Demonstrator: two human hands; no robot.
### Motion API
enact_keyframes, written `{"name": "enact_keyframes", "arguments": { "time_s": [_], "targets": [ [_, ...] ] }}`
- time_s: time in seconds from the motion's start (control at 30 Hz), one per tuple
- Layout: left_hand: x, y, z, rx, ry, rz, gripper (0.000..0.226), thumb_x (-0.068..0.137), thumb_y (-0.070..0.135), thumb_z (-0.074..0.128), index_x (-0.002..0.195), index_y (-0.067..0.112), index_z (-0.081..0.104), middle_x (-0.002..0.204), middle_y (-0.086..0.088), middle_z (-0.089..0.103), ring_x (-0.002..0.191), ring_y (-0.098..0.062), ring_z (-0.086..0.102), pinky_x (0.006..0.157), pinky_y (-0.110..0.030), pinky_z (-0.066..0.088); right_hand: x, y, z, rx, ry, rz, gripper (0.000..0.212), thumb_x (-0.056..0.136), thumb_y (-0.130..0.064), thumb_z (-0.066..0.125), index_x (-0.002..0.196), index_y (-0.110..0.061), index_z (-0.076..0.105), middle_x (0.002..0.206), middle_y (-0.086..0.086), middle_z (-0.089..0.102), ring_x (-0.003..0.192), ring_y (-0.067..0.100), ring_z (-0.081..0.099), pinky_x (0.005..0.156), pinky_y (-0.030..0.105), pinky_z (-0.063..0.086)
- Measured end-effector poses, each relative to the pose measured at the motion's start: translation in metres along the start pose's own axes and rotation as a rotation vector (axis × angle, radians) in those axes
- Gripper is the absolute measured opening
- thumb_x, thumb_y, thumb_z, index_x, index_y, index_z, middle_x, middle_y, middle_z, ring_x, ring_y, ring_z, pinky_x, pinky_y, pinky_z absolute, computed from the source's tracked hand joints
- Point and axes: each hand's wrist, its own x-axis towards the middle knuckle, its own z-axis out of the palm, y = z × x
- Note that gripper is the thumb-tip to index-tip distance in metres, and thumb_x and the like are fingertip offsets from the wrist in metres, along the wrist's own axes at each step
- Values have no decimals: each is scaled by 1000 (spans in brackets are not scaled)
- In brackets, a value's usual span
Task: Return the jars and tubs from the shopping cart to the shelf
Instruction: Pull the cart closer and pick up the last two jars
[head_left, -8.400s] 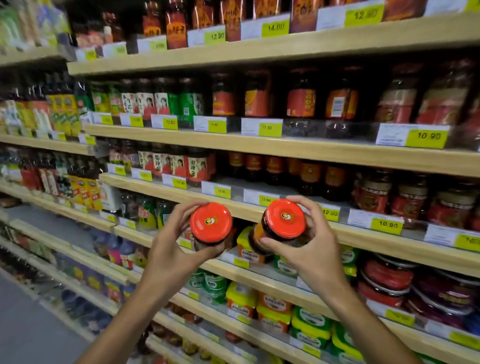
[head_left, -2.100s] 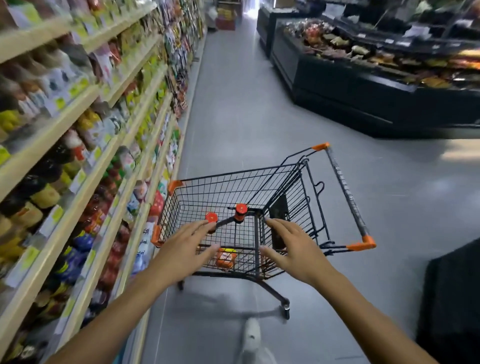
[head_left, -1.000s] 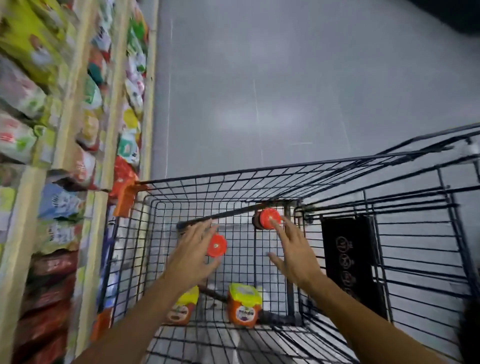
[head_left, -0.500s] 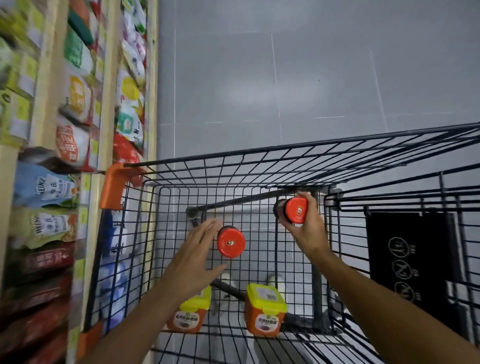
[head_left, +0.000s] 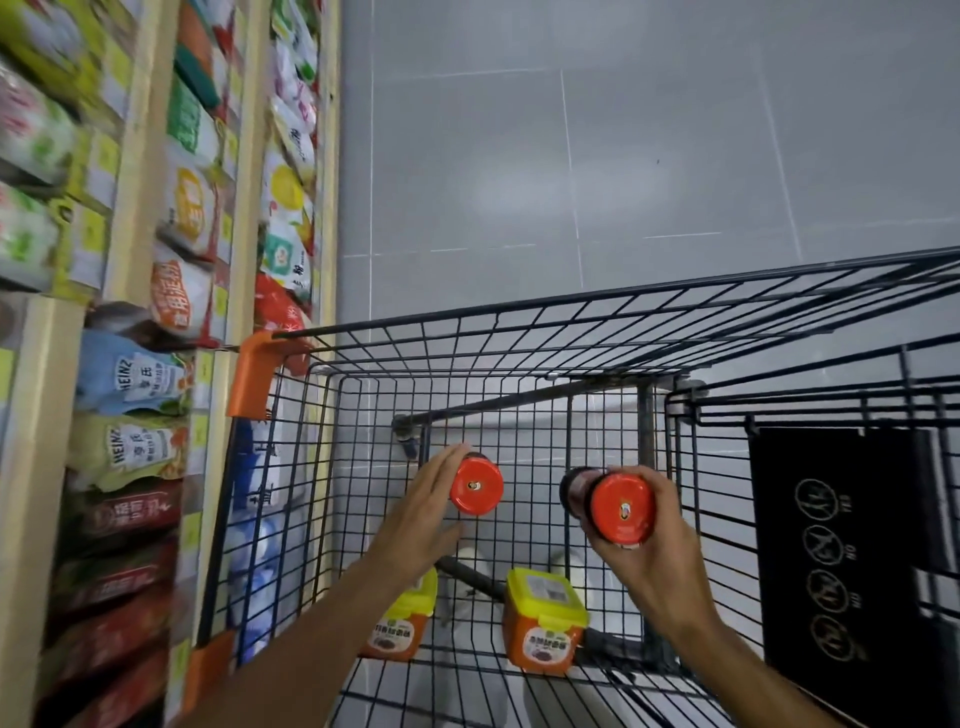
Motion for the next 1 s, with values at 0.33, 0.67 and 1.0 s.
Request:
{"name": "enact_keyframes", "arguments": {
  "time_s": [0.33,0.67,1.0],
  "targets": [
    [17,2,17,-220,135,-32,82,72,18,91,131,47,42,127,13,60,117,-5,60,92,-27,57,-34,5,7,78,-42,-33,81,68,-16,94,125,-50,46,116,-20,63,103,-9,62,76,8,52],
    [-43,99,-50,-402,400,-9,74,65,37,95,123,37,49,115,13,65,104,-4,66,83,-20,56,-48,-65,-64,31,-76,-254,84,68,-34,92,137,-46,46,127,-25,57,111,-7,60,84,13,55],
    [-204,272,-216,-490,817,25,79,55,50,90,124,40,52,117,20,60,105,12,58,83,1,42,-102,-252,-191,11,-11,-636,90,65,-43,94,140,-38,44,123,-14,65,104,-1,67,87,15,55]
  ]
}}
